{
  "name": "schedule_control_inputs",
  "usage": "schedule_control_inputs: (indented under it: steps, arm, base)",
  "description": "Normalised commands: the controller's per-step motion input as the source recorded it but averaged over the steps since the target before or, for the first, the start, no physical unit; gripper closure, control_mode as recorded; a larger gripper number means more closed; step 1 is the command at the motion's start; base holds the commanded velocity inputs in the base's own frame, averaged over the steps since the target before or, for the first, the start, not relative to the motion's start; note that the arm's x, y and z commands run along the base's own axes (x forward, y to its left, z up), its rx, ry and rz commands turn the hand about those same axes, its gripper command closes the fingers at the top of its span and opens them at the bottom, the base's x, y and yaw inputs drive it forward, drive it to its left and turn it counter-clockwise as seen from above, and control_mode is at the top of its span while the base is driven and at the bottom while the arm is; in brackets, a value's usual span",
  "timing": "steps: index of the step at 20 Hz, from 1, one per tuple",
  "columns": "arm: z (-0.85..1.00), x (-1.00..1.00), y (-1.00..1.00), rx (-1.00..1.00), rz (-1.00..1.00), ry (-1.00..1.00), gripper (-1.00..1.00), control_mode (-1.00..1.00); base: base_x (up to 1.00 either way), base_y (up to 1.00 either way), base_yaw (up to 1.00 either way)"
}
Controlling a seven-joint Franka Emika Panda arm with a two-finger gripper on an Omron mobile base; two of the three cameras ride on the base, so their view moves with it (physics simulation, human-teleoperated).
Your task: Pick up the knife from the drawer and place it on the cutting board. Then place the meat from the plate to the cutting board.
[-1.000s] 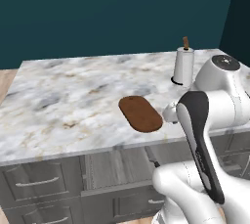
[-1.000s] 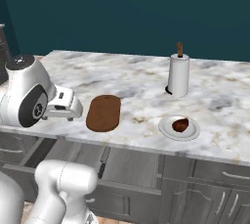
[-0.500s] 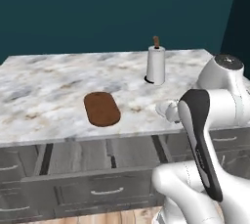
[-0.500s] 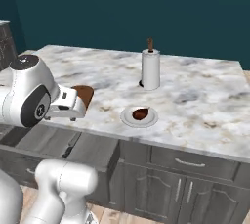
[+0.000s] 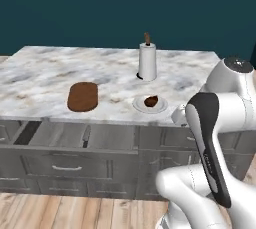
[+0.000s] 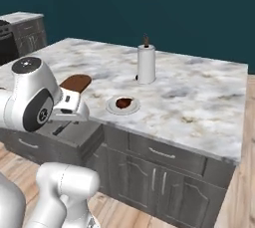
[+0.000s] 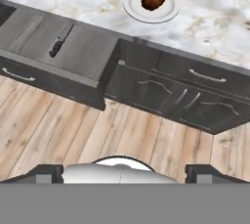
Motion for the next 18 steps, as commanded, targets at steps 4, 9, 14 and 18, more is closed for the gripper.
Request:
schedule_control_inputs:
  steps: [4,9,14,18]
  arm:
    - [0.00,0.00,0.00,0.00,0.00,0.00,-1.00,1.00]
    - [0.00,0.00,0.00,0.00,0.00,0.00,-1.00,1.00]
    - [0.00,0.00,0.00,0.00,0.00,0.00,-1.00,1.00]
    - [0.00,0.00,0.00,0.00,0.00,0.00,-1.00,1.00]
  base:
    - [0.00,-0.15,0.52]
    - [0.00,0.00,0.44]
    - [0.00,-0.23,0.31]
    - [0.05,-0.56,0.17]
